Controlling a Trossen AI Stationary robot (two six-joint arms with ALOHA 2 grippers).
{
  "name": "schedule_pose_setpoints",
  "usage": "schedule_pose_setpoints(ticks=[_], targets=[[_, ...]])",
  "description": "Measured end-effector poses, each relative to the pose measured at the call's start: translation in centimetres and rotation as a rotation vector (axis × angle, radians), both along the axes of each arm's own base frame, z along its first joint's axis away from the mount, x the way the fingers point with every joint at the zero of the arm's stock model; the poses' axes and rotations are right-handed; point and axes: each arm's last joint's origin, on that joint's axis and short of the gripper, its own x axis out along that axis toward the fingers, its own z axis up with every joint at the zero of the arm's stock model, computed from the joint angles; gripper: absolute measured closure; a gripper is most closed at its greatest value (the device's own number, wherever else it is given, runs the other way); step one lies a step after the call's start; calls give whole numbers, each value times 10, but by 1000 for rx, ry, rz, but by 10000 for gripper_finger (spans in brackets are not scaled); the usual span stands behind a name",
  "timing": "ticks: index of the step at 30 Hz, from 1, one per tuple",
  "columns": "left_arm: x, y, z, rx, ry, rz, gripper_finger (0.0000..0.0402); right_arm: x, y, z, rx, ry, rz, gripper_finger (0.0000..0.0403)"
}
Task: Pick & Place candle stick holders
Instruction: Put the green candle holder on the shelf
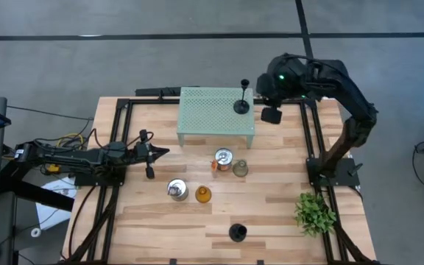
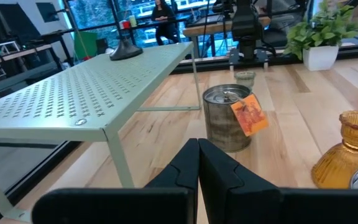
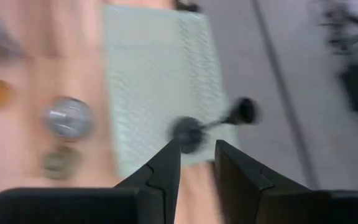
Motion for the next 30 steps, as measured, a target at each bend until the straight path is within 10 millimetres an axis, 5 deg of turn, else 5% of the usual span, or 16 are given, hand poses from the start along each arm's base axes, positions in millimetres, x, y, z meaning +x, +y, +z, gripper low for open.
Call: schedule_pose_setpoints(ticks=[5,13,30], targets=[[0,0,0,0,0,0,394,-2,15,3,167,-66,92,310],[0,0,0,0,0,0,394,0,31,3,203,-73,164,310],[0,0,0,-8,-1,0,394,14,34,-5,288,-77,73,316]])
